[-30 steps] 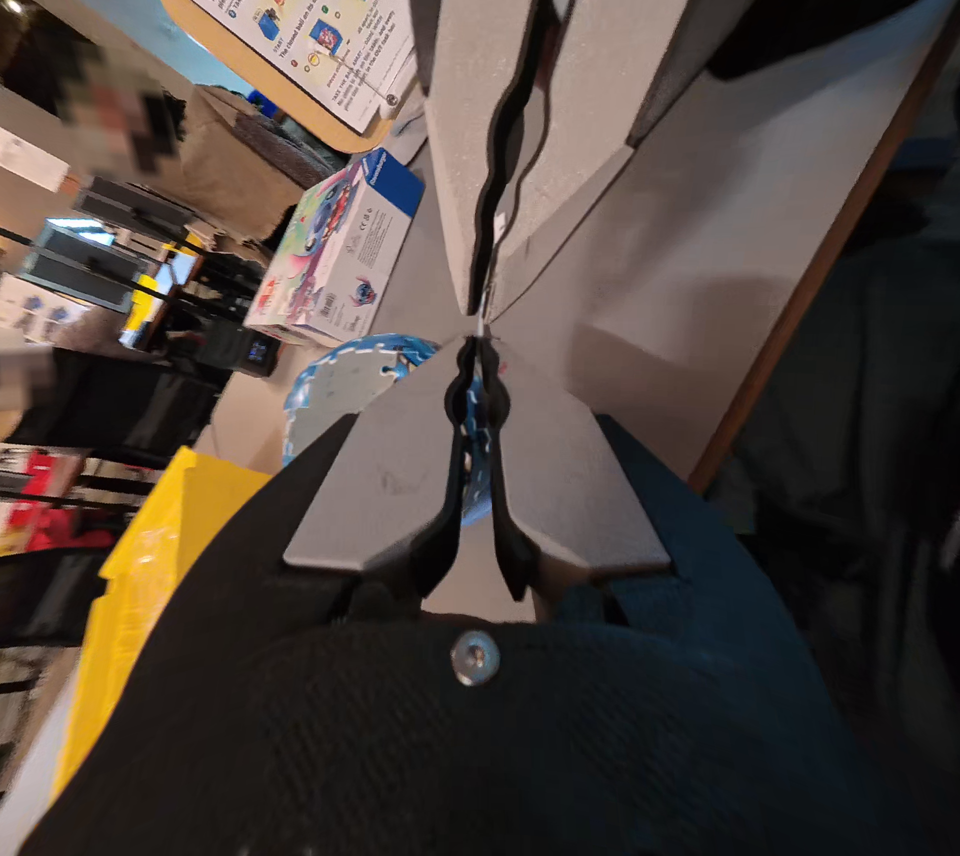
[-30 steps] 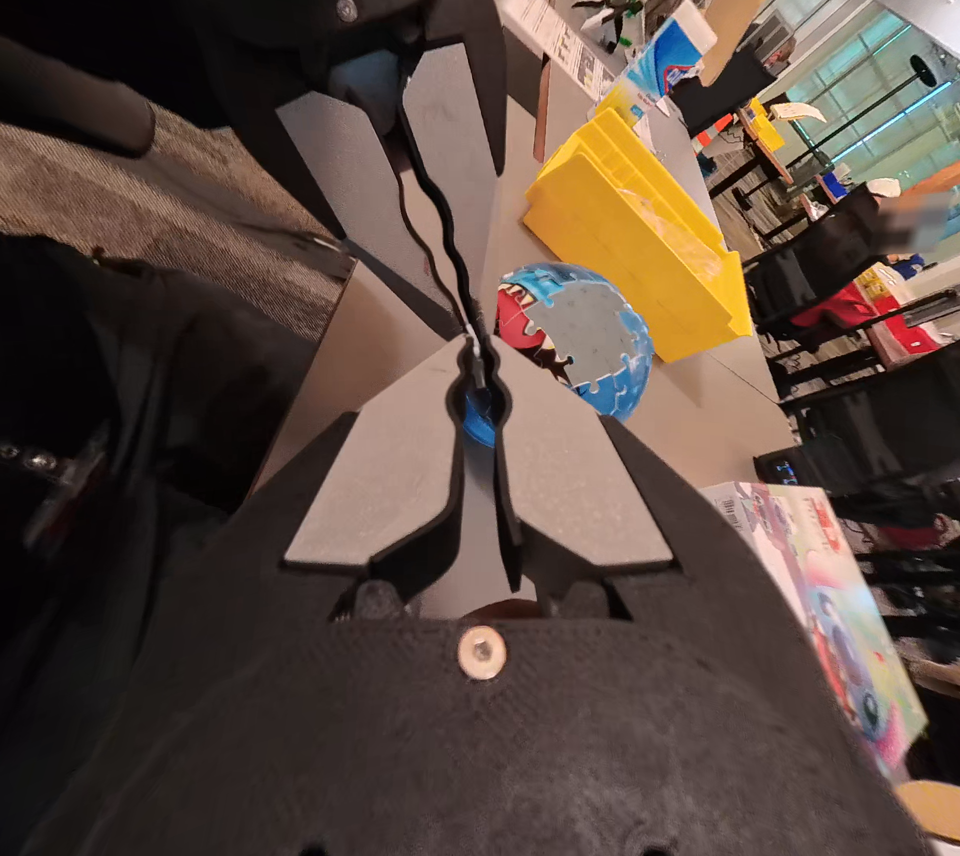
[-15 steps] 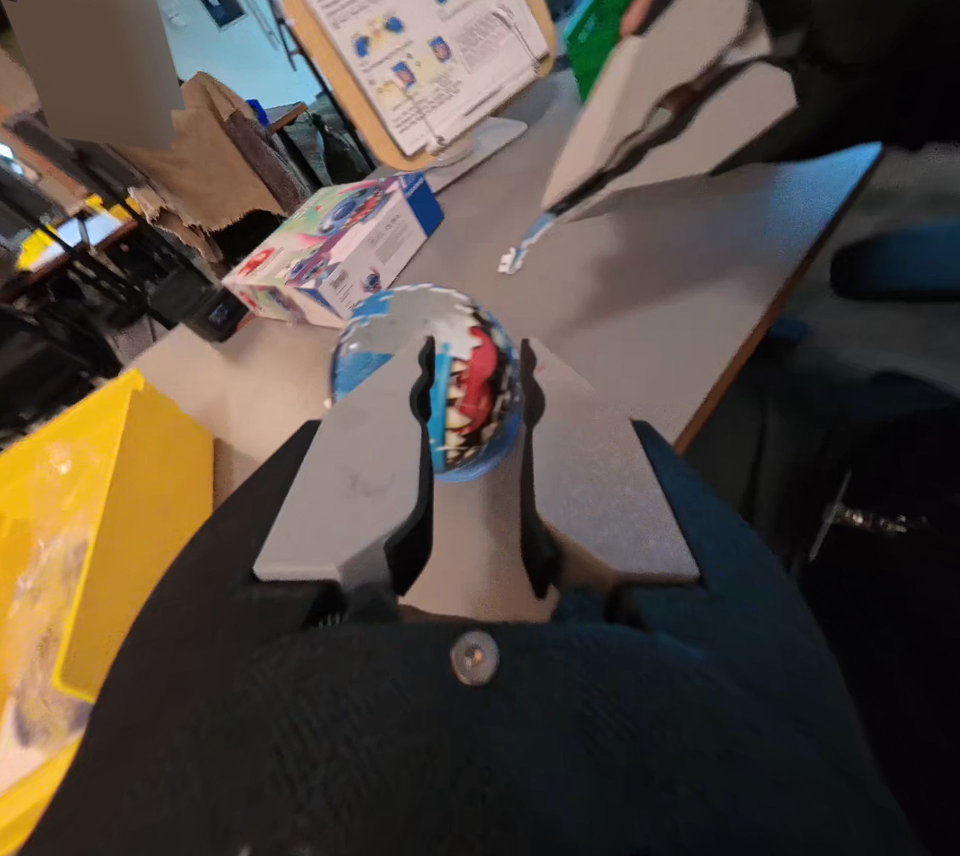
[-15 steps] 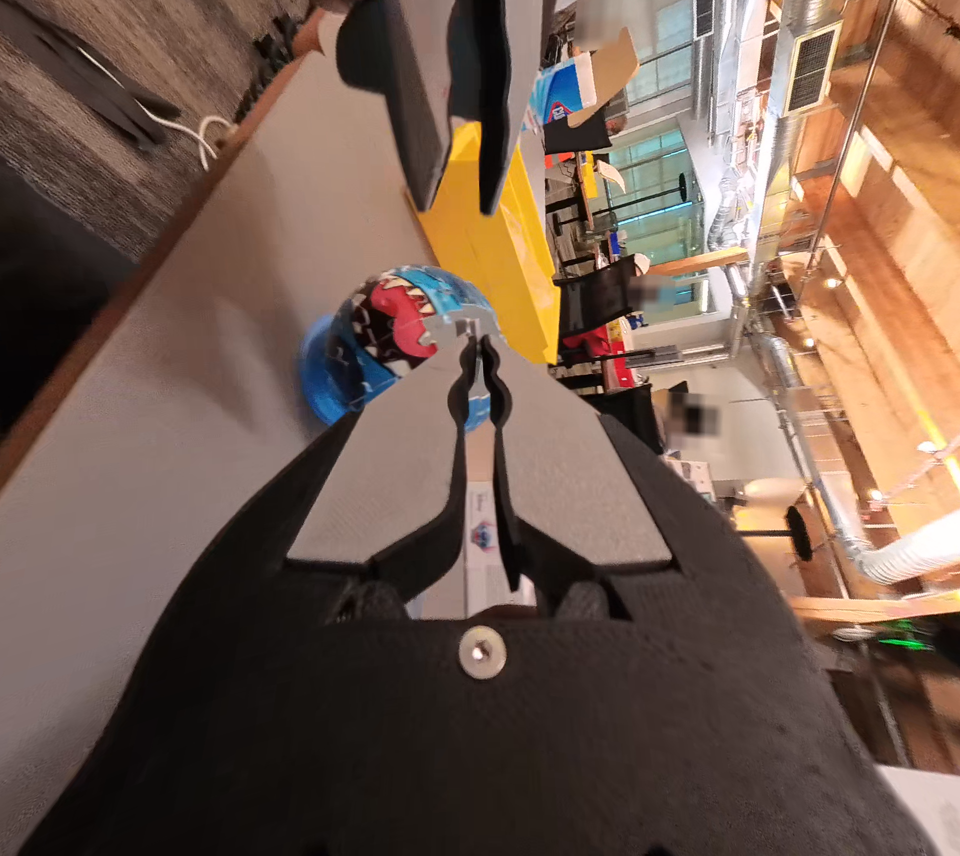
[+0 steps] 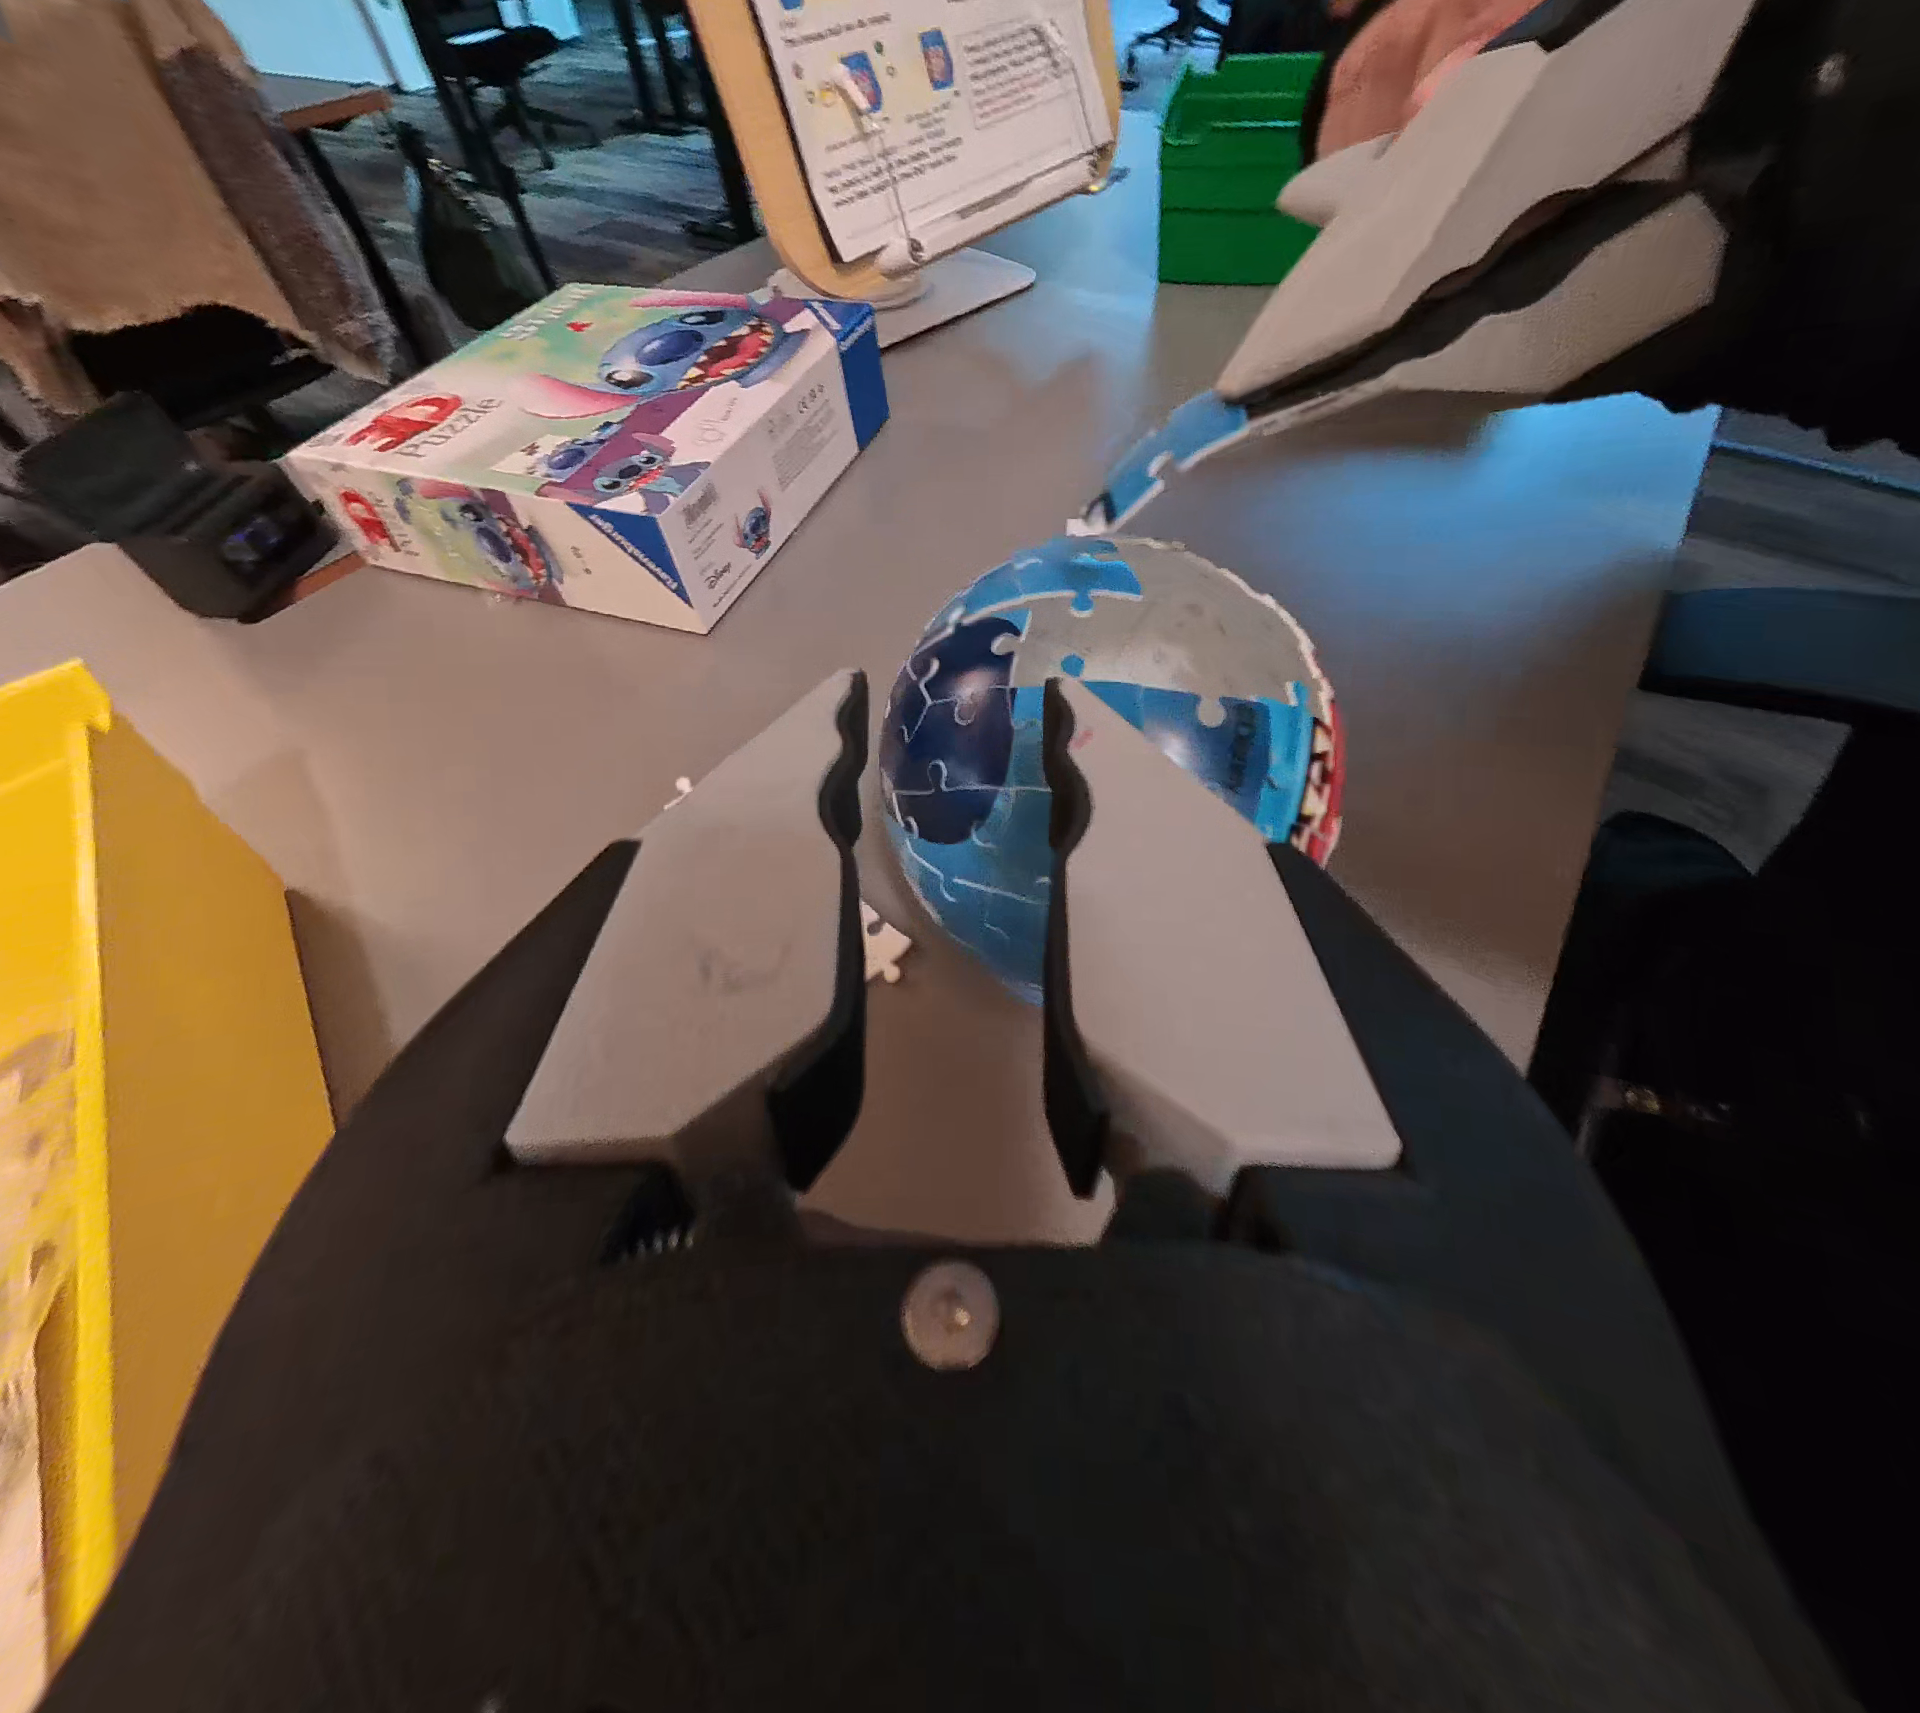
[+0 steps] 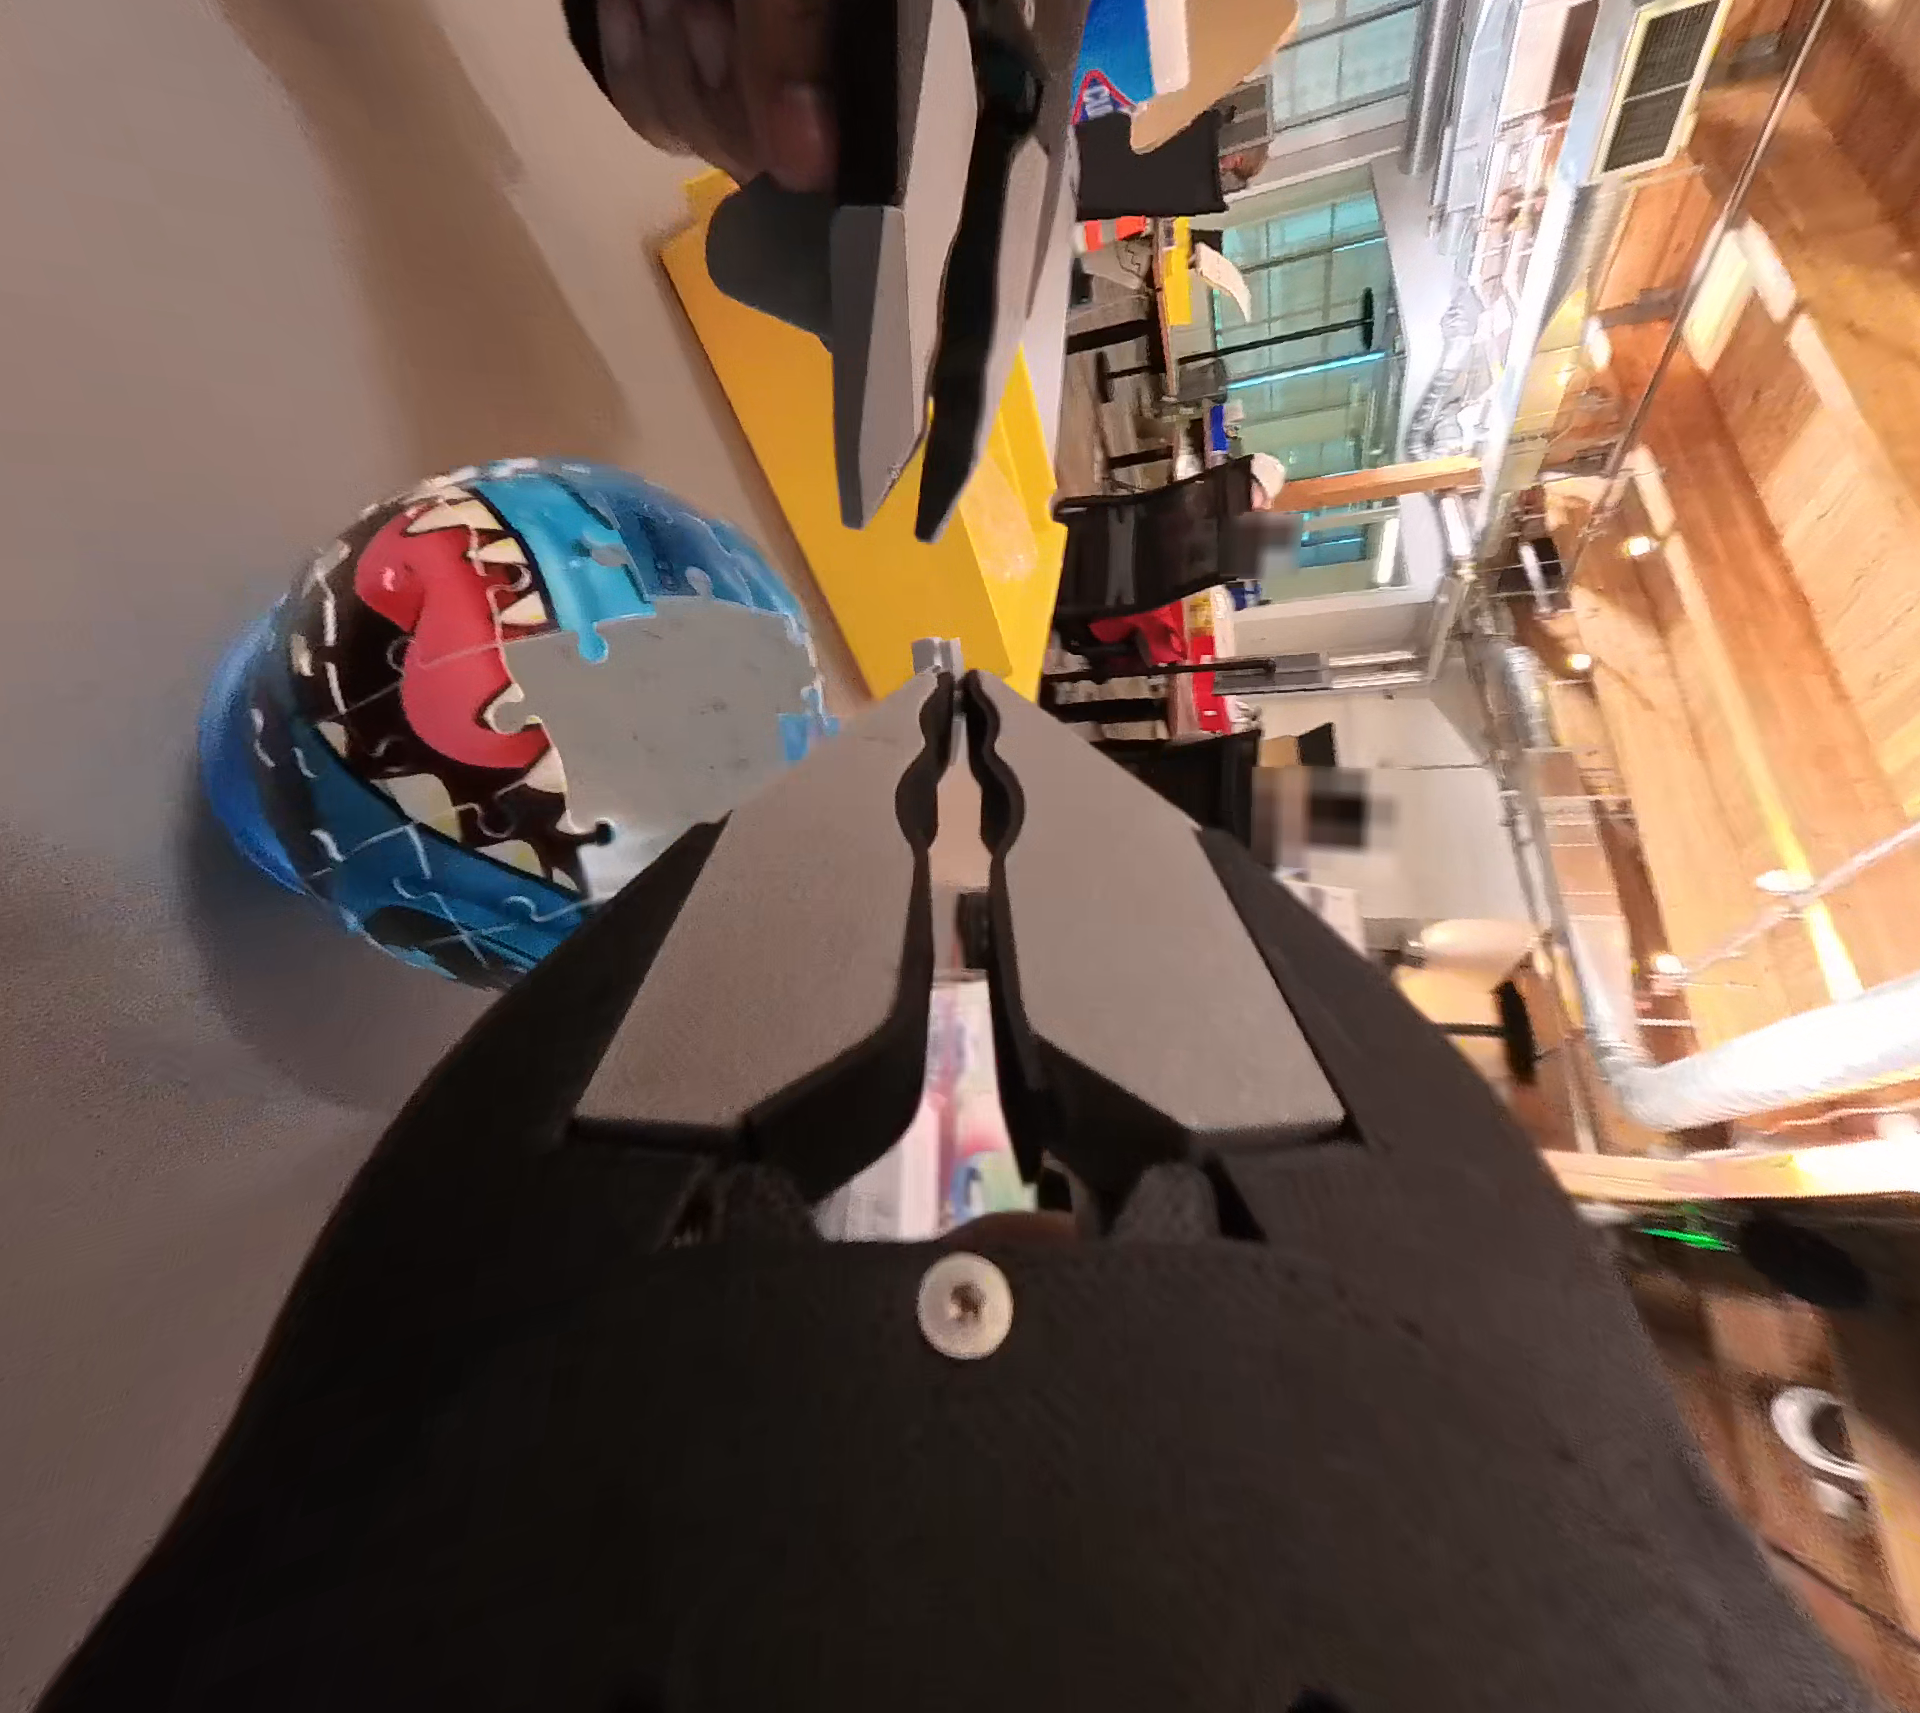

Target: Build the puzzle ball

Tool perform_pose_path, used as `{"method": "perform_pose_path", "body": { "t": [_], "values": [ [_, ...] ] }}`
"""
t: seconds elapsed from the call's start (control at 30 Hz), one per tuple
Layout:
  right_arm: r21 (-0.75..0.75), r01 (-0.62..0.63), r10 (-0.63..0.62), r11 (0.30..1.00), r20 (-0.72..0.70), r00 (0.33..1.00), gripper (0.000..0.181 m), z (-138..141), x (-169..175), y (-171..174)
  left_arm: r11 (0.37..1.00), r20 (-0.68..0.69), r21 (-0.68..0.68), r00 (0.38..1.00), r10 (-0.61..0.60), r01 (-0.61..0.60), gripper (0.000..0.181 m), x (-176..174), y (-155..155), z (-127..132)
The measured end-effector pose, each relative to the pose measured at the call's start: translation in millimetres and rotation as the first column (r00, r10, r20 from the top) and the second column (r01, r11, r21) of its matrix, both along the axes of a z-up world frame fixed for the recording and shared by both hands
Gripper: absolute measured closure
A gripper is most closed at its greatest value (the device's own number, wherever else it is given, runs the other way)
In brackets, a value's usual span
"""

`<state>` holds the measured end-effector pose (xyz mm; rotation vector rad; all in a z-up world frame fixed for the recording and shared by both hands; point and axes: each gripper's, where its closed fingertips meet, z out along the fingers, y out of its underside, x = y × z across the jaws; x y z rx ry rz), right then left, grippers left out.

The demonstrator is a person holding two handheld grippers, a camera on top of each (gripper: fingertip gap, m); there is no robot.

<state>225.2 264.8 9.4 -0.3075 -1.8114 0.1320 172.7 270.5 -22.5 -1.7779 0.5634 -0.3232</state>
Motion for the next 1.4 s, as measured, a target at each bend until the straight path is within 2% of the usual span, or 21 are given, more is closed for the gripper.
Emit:
{"method": "perform_pose_path", "body": {
  "t": [0.07, 0.23, 0.53, 0.93, 1.27, 1.4],
  "values": [
    [-0.028, -0.003, 0.004, 1.0, 0.024, 1.0, 0.181, -8, -3, -1, 0.999, -0.022, -0.008, 0.999, -0.038, 0.037, 0.15, 0, 6, -3],
    [0.06, 0.025, -0.028, 0.998, 0.048, 0.998, 0.181, -28, -17, 2, 0.993, -0.015, -0.027, 0.993, -0.118, 0.117, 0.147, 0, 11, -15],
    [0.18, 0.035, -0.046, 0.983, 0.059, 0.997, 0.181, -30, -23, -2, 0.986, 0.02, 0.019, 0.985, -0.169, 0.168, 0.147, -2, 6, -15],
    [0.273, 0.121, -0.151, 0.954, 0.095, 0.984, 0.181, -40, -23, 0, 0.976, 0.025, 0.019, 0.976, -0.219, 0.218, 0.147, 2, 6, -15],
    [0.186, 0.132, -0.155, 0.974, 0.118, 0.981, 0.181, -43, -25, -1, 0.959, 0.017, 0.029, 0.959, -0.283, 0.283, 0.148, 8, 5, -6],
    [0.15, 0.138, -0.157, 0.979, 0.125, 0.98, 0.18, -45, -24, -1, 0.938, 0.013, 0.009, 0.938, -0.347, 0.347, 0.158, 15, 7, -3]
  ]
}}
